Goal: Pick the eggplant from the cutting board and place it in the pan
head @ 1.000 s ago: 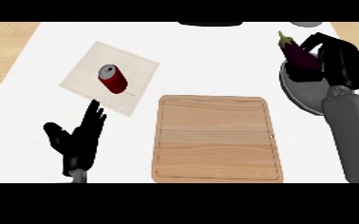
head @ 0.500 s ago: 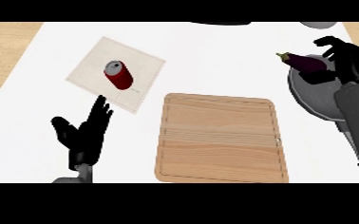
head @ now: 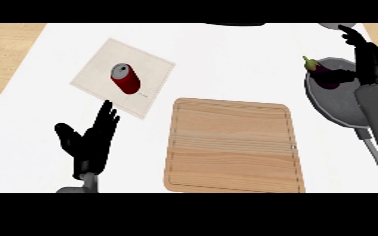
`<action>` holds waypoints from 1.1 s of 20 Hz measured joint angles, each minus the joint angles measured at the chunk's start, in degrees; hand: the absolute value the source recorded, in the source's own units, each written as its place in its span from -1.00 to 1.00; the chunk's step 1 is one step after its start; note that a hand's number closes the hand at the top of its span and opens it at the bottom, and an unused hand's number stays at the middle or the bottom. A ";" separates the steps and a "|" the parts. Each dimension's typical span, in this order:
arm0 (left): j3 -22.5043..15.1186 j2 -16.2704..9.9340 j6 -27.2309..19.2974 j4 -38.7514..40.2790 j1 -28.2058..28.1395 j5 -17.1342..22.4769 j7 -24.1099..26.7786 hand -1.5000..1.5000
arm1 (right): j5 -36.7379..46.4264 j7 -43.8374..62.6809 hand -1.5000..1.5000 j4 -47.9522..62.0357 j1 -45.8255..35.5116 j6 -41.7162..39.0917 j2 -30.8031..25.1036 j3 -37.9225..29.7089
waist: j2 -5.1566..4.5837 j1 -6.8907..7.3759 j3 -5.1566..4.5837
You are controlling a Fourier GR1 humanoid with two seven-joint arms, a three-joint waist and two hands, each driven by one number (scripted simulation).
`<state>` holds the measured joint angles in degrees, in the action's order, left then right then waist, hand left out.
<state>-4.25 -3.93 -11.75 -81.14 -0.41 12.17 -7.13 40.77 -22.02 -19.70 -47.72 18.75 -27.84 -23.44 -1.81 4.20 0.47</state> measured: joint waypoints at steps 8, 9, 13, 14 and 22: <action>0.52 0.10 0.08 0.02 -1.20 0.10 1.38 0.00 | -14.07 -9.00 -1.00 4.01 -1.19 -15.47 -3.73 -11.96 | 0.33 -1.04 -0.01; 0.59 -0.04 0.32 -0.36 -1.69 0.27 1.47 0.00 | -15.33 -9.72 -1.00 4.70 -0.75 -18.25 -4.91 -13.03 | 0.42 -1.18 -0.02; 1.19 -0.63 -0.04 -0.54 -1.65 0.20 0.73 0.00 | -19.28 -12.55 -1.00 7.08 1.11 -29.30 -8.94 -16.13 | 0.64 -1.84 -0.11; 1.54 -0.65 0.07 -0.35 -1.72 0.50 0.79 0.00 | -19.98 -13.84 -1.00 7.48 2.30 -32.27 -10.05 -16.62 | 0.70 -2.07 -0.13; 1.73 0.16 -0.43 0.70 -1.67 -0.14 2.10 0.00 | -22.17 -17.63 -1.00 7.76 7.95 -45.78 -14.75 -16.45 | 1.22 -2.79 -0.15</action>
<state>-2.52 -3.77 -12.18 -80.44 -2.07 12.03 -5.02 18.60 -39.66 -11.95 -39.77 -27.03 -42.59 -39.89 -0.60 1.41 0.32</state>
